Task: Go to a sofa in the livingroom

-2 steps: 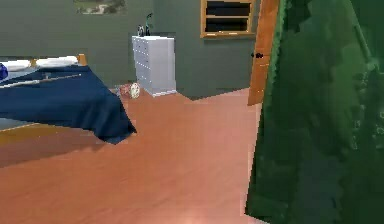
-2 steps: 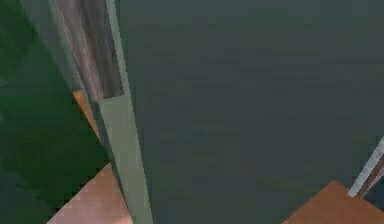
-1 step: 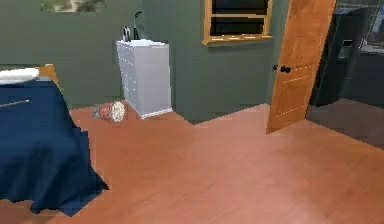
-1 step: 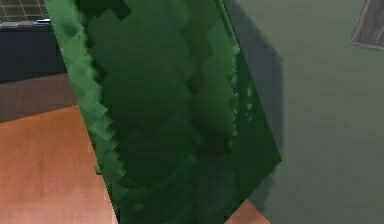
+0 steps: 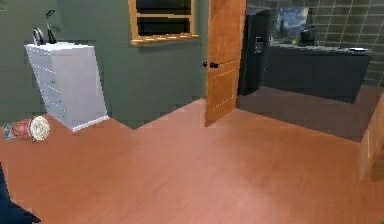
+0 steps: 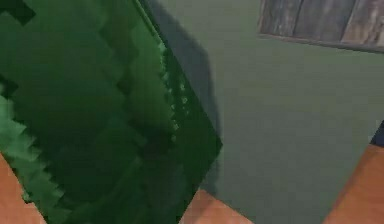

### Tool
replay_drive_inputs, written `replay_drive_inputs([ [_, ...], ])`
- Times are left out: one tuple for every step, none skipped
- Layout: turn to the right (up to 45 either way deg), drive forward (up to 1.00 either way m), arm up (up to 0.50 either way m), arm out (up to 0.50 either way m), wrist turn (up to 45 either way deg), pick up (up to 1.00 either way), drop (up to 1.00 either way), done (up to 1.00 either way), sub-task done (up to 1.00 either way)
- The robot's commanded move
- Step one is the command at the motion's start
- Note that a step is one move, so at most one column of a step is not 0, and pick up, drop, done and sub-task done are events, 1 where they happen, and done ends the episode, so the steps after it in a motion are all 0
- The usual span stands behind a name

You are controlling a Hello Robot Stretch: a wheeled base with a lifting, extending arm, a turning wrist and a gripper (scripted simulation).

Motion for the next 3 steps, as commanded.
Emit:
replay_drive_inputs([
  [0.0, 0.1, 0.0, 0.0, 0.0, 0.0, 0.0, 0.0, 0.0],
  [-36.0, 0.0, 0.0, 0.0, 0.0, 0.0, 0.0, 0.0, 0.0],
  [0.0, 0.5, 0.0, 0.0, 0.0, 0.0, 0.0, 0.0, 0.0],
])
